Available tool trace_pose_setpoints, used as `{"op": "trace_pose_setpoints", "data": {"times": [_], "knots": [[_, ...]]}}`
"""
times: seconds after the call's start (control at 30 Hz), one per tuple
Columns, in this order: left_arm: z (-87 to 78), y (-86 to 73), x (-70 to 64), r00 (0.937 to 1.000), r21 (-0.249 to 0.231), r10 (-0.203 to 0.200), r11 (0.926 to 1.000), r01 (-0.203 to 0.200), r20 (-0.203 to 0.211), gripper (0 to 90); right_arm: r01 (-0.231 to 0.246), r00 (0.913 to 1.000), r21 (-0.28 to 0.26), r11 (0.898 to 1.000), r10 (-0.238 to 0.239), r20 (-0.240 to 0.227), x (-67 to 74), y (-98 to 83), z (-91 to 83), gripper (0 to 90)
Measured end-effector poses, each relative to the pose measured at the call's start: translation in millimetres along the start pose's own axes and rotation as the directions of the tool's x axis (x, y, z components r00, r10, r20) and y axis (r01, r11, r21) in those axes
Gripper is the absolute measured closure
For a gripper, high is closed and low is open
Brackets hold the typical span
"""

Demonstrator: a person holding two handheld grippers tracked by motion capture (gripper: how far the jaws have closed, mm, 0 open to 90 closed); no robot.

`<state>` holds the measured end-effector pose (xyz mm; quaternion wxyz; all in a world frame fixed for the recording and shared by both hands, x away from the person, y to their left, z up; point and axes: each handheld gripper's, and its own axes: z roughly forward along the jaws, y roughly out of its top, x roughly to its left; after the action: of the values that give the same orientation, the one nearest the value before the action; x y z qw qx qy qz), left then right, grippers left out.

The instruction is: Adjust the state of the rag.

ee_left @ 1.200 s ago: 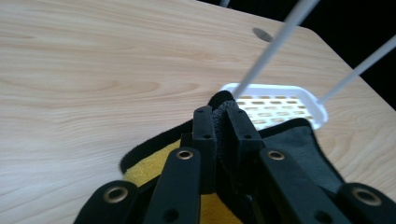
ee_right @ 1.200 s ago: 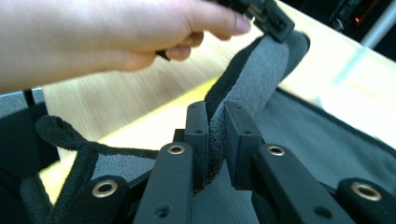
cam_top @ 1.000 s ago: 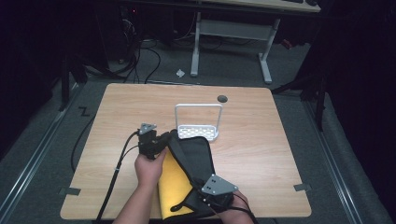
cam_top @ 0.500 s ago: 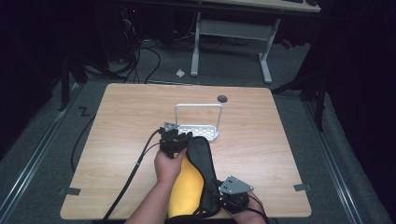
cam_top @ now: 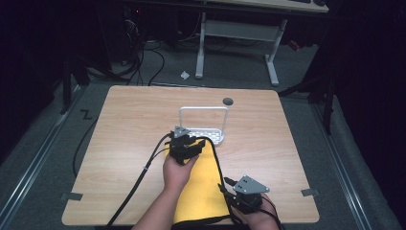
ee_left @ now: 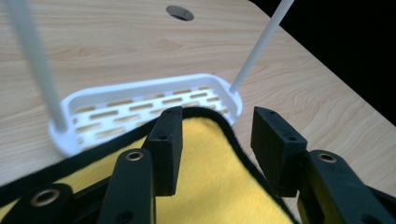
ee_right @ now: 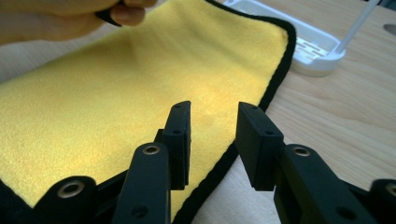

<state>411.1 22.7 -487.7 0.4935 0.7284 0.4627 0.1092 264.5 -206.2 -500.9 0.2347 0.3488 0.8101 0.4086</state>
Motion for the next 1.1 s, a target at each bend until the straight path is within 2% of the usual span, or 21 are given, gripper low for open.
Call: {"op": "trace_pose_setpoints", "data": {"times": [0.17,0.27,0.33,0.5,0.6,0.63,0.7,0.8,0.93,1.1], "knots": [[-28.2,-18.6,15.3,0.9986,0.028,0.047,0.9985,-0.046,-0.025,58.2,0.010,0.9999,0.011,1.000,-0.010,-0.005,1.5,-0.2,4.3,69.8],[-44.4,-34.9,25.7,0.9984,0.063,0.043,0.9972,-0.041,-0.036,60.0,0.007,1.0000,0.018,1.000,-0.006,-0.003,0.6,-1.0,6.1,71.0],[-54.8,-45.6,30.7,0.9972,0.075,0.055,0.9959,-0.051,-0.050,62.0,0.001,1.0000,0.022,1.000,-0.001,-0.002,-0.9,-1.7,8.0,71.8],[-71.6,-67.9,28.8,0.9959,0.100,0.084,0.9917,-0.080,-0.034,64.8,-0.015,0.9999,0.032,0.999,0.015,-0.008,-7.1,0.8,16.8,78.0],[-73.8,-76.5,19.2,0.9891,0.120,0.146,0.9825,-0.143,-0.017,70.6,-0.021,0.9997,0.049,0.999,0.021,-0.013,-15.0,11.0,29.3,89.4],[-72.8,-78.6,17.8,0.9868,0.132,0.162,0.9784,-0.159,-0.011,72.9,-0.024,0.9995,0.056,0.998,0.025,-0.019,-18.4,15.1,35.0,90.0],[-69.0,-81.8,16.7,0.9837,0.173,0.180,0.9690,-0.177,-0.003,79.2,-0.020,0.9998,0.079,0.997,0.020,-0.001,-25.6,23.2,50.7,90.0],[-64.8,-84.6,18.5,0.9776,0.194,0.210,0.9597,-0.203,-0.016,81.0,-0.055,0.9985,0.127,0.990,0.054,0.013,-38.1,30.0,77.3,90.0],[-64.3,-85.4,24.3,0.9829,0.189,0.184,0.9649,-0.182,0.009,81.7,-0.054,0.9985,0.182,0.982,0.050,0.022,-42.2,30.2,98.7,90.0],[-66.5,-86.5,26.1,0.9832,0.194,0.178,0.9639,-0.183,0.040,81.5,-0.025,0.9997,0.191,0.981,0.022,0.013,-36.4,23.7,89.3,90.0]]}}
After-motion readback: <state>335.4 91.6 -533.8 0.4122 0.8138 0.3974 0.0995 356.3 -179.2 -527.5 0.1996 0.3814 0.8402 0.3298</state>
